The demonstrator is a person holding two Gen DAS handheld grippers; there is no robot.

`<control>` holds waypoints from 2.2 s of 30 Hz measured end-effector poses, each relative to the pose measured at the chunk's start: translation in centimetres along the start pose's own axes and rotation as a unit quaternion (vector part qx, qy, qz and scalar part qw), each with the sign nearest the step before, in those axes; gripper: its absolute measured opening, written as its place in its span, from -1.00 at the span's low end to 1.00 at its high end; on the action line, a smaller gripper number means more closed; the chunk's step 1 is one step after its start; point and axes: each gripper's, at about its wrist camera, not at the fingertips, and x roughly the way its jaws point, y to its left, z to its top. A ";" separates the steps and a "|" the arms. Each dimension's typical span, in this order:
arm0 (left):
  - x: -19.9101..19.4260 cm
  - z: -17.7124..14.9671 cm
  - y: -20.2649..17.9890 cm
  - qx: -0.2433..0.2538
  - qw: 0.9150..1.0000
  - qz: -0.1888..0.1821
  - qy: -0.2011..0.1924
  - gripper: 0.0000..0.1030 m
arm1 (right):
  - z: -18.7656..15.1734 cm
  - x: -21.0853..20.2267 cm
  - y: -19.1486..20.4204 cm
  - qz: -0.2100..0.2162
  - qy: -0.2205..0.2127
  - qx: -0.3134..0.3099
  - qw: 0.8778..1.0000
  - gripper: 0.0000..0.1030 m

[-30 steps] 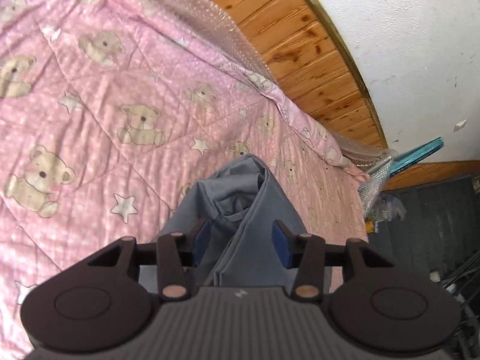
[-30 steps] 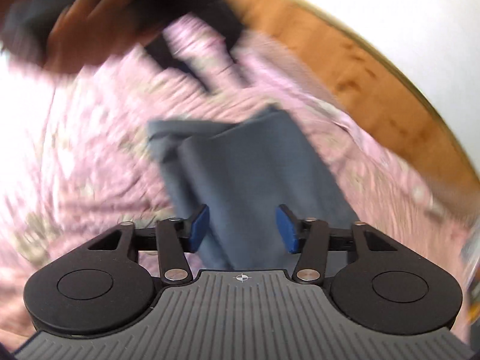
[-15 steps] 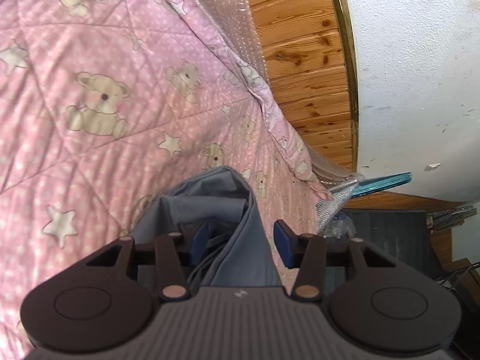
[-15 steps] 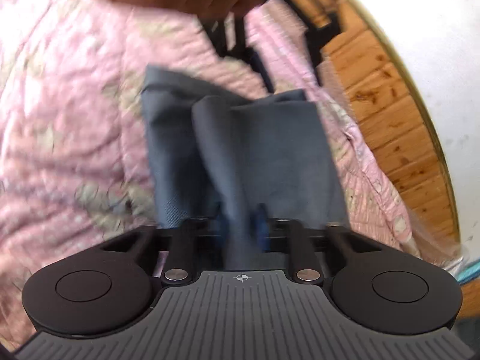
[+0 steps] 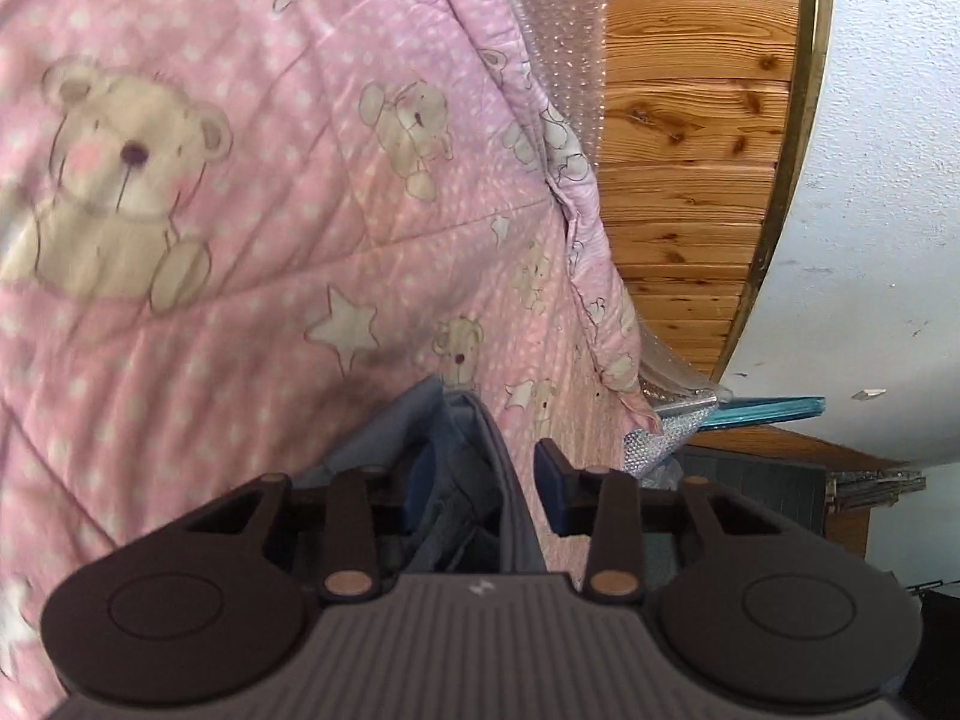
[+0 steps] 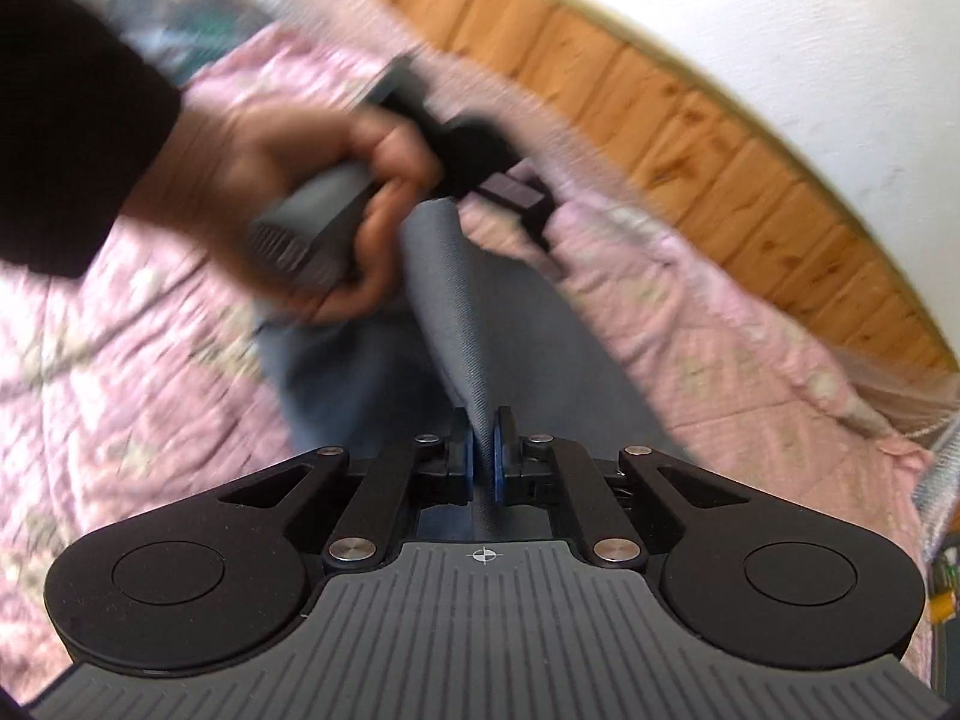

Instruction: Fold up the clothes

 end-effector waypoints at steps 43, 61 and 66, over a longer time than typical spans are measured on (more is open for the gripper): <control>-10.6 -17.5 1.9 0.054 0.993 0.086 -0.060 0.17 | -27.0 0.0 -9.8 0.166 -0.017 0.779 0.604 0.24; -10.2 -18.4 0.9 0.025 0.990 0.073 -0.120 -0.74 | -24.3 0.7 -12.9 0.191 -0.027 0.734 0.652 -0.41; -11.0 -17.4 -6.7 0.044 0.987 0.019 -0.156 -0.83 | -17.2 -2.4 -19.6 0.169 -0.080 0.656 0.731 -0.61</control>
